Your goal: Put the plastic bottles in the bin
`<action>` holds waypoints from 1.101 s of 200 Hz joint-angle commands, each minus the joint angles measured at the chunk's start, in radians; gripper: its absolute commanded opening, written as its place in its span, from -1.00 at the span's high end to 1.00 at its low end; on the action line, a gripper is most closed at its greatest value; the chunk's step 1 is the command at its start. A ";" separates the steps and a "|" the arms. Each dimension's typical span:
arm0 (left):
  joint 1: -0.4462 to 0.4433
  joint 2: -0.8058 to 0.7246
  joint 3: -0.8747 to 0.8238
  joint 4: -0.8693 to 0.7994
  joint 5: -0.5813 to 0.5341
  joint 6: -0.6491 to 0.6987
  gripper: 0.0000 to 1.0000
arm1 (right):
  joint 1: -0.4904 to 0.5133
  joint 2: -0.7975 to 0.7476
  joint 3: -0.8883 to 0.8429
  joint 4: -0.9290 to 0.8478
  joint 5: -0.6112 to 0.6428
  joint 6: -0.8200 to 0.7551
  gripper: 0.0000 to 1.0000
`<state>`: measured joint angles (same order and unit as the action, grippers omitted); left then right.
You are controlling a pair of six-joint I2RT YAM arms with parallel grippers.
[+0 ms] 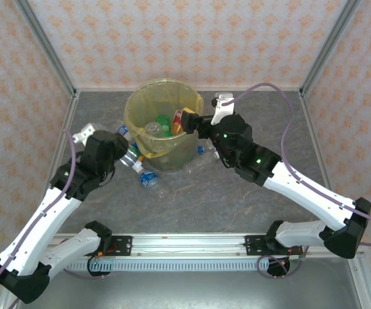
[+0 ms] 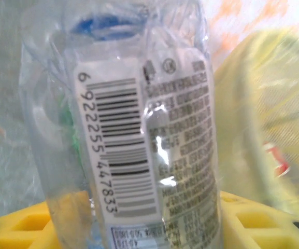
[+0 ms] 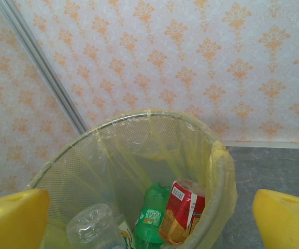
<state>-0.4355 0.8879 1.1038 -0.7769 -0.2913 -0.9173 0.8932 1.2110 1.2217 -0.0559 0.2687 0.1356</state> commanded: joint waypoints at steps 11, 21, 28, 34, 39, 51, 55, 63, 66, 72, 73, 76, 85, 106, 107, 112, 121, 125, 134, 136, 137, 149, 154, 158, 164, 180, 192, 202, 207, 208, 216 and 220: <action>0.010 0.053 0.192 -0.105 -0.201 0.164 -0.10 | -0.006 -0.015 0.035 -0.010 0.028 -0.016 -0.99; 0.009 0.065 0.235 -0.077 -0.220 0.213 -0.11 | -0.005 -0.017 0.034 -0.009 0.030 -0.014 -0.99; 0.010 0.066 0.254 -0.043 -0.228 0.246 -0.11 | -0.005 -0.019 0.033 -0.010 0.030 -0.014 -0.99; 0.009 0.066 0.265 -0.007 -0.230 0.274 -0.11 | -0.006 -0.022 0.032 -0.009 0.030 -0.012 -0.99; 0.009 0.066 0.271 0.025 -0.223 0.296 -0.11 | -0.006 -0.024 0.031 -0.009 0.031 -0.010 -0.99; 0.011 0.074 0.286 0.102 -0.209 0.346 -0.11 | -0.005 -0.024 0.027 -0.009 0.027 -0.008 -0.99; 0.010 0.082 0.291 0.124 -0.204 0.363 -0.11 | -0.005 -0.025 0.027 -0.010 0.025 -0.008 -0.99; 0.010 0.097 0.303 0.167 -0.195 0.388 -0.11 | -0.005 -0.024 0.030 -0.011 0.021 -0.007 -0.99; 0.010 0.105 0.308 0.182 -0.190 0.397 -0.10 | -0.006 -0.024 0.029 -0.012 0.019 -0.007 -0.99; 0.010 0.121 0.318 0.210 -0.181 0.413 -0.10 | -0.005 -0.024 0.029 -0.012 0.018 -0.005 -0.99; 0.010 0.126 0.320 0.214 -0.179 0.415 -0.10 | -0.006 -0.024 0.029 -0.012 0.017 -0.005 -0.99; 0.009 0.137 0.326 0.226 -0.173 0.420 -0.10 | -0.005 -0.024 0.029 -0.012 0.017 -0.006 -0.99; 0.010 0.173 0.351 0.257 -0.152 0.438 -0.10 | -0.005 -0.024 0.028 -0.013 0.016 -0.005 -0.99; 0.009 0.254 0.398 0.317 -0.086 0.466 -0.10 | -0.005 -0.024 0.033 -0.022 0.012 0.001 -0.99; 0.010 0.258 0.400 0.320 -0.083 0.468 -0.10 | -0.005 -0.024 0.033 -0.023 0.012 0.001 -0.99; 0.009 0.275 0.409 0.333 -0.062 0.477 -0.10 | -0.006 -0.024 0.033 -0.026 0.012 0.002 -0.99; 0.006 0.306 0.422 0.348 -0.036 0.484 -0.09 | -0.005 -0.044 0.034 -0.031 0.013 0.003 -0.99; 0.007 0.320 0.431 0.350 -0.026 0.485 -0.10 | -0.005 -0.052 0.034 -0.033 0.013 0.003 -0.99; 0.007 0.354 0.450 0.353 0.010 0.488 -0.10 | -0.005 -0.056 0.034 -0.038 0.017 0.005 -0.99; 0.007 0.361 0.456 0.353 0.019 0.489 -0.10 | -0.005 -0.057 0.032 -0.040 0.018 0.005 -0.99; 0.007 0.365 0.457 0.353 0.022 0.489 -0.10 | -0.005 -0.058 0.034 -0.041 0.018 0.005 -0.99; 0.003 0.404 0.482 0.346 0.058 0.482 -0.10 | -0.005 -0.066 0.030 -0.047 0.024 0.008 -0.99; 0.001 0.419 0.487 0.347 0.071 0.477 -0.09 | -0.005 -0.069 0.029 -0.049 0.028 0.008 -0.99; 0.000 0.427 0.491 0.348 0.083 0.474 -0.10 | -0.005 -0.073 0.027 -0.050 0.029 0.010 -0.99; -0.003 0.441 0.492 0.349 0.097 0.468 -0.10 | -0.005 -0.077 0.023 -0.050 0.034 0.010 -0.99; -0.014 0.468 0.489 0.355 0.127 0.458 -0.10 | -0.005 -0.088 0.016 -0.050 0.041 0.012 -0.99; -0.023 0.484 0.484 0.356 0.137 0.453 -0.10 | -0.005 -0.093 0.012 -0.050 0.044 0.016 -0.99; -0.029 0.495 0.484 0.355 0.154 0.457 -0.10 | -0.005 -0.096 0.006 -0.050 0.044 0.019 -0.99; -0.032 0.500 0.485 0.351 0.160 0.459 -0.11 | -0.005 -0.097 0.005 -0.050 0.045 0.019 -0.99; -0.032 0.502 0.485 0.351 0.160 0.460 -0.11 | -0.005 -0.097 0.005 -0.050 0.045 0.018 -0.99; -0.035 0.512 0.494 0.336 0.169 0.461 -0.20 | -0.005 -0.100 0.001 -0.050 0.044 0.019 -0.99; -0.036 0.516 0.501 0.328 0.171 0.462 -0.27 | -0.005 -0.099 0.001 -0.050 0.045 0.019 -0.99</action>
<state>-0.4591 1.3914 1.5589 -0.4545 -0.1719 -0.4702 0.8932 1.1305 1.2240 -0.0910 0.2874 0.1417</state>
